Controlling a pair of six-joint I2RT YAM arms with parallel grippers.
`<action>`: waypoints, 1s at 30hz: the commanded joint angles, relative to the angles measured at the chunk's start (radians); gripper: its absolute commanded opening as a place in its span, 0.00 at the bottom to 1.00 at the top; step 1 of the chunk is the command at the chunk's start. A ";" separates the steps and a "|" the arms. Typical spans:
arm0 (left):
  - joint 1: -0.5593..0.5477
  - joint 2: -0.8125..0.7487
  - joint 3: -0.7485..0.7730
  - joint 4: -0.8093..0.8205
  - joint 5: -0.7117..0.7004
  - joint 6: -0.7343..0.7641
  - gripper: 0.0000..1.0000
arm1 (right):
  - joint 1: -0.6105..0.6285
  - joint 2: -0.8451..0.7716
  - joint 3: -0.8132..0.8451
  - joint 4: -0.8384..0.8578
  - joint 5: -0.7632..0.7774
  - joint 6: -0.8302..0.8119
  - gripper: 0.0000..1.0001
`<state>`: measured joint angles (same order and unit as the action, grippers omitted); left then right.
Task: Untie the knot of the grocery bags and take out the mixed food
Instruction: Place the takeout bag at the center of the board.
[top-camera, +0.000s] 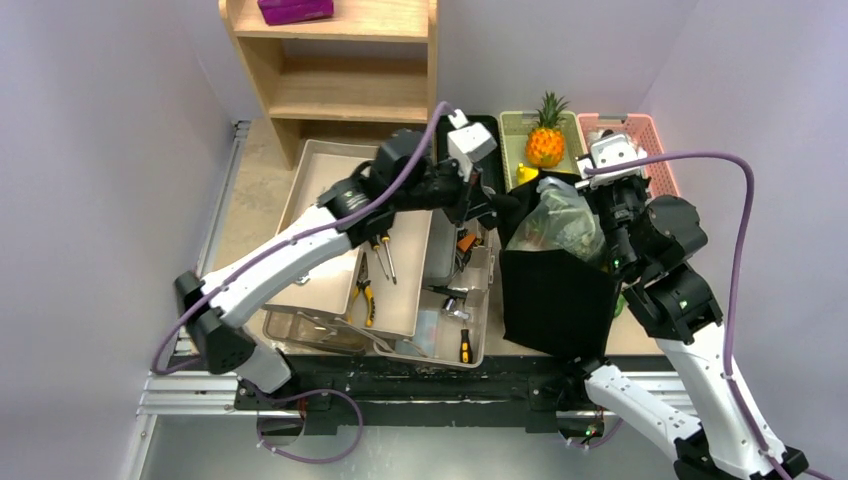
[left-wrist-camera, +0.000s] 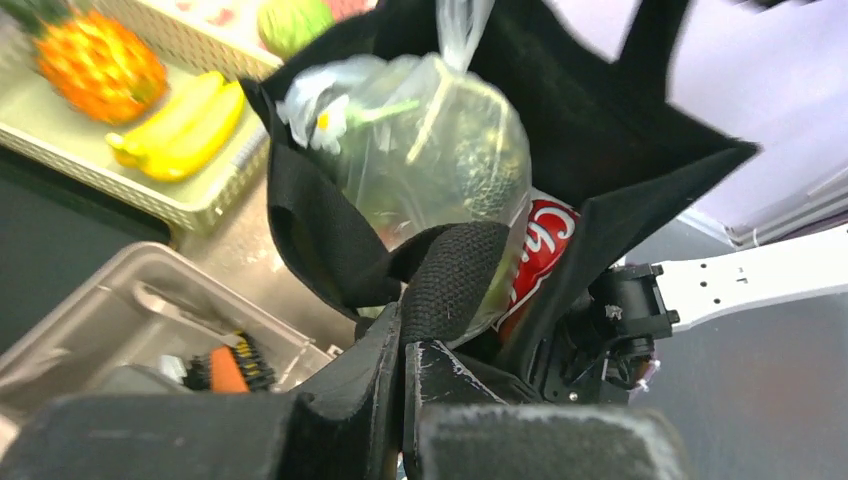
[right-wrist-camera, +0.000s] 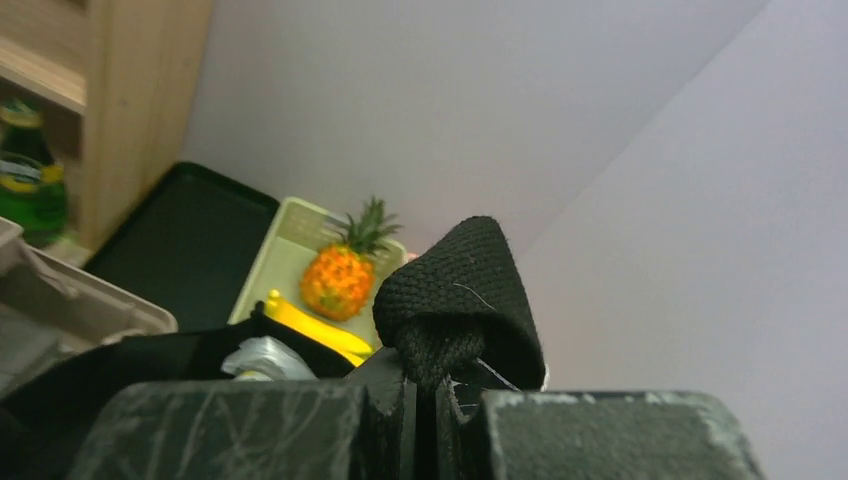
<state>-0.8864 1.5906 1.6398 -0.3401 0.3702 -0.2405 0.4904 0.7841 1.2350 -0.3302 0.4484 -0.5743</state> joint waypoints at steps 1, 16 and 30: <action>-0.003 -0.214 -0.008 0.066 -0.069 0.121 0.00 | 0.003 0.004 0.017 0.198 -0.223 0.126 0.00; 0.327 -0.529 -0.135 -0.192 -0.111 0.229 0.00 | 0.016 0.252 0.049 0.389 -0.685 0.473 0.00; 0.664 -0.650 -0.103 -0.342 -0.071 0.305 0.00 | 0.289 0.454 0.123 0.571 -0.628 0.532 0.00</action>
<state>-0.3401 1.0157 1.4403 -0.7952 0.3981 -0.0101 0.7277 1.2007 1.2747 0.0544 -0.2001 -0.0662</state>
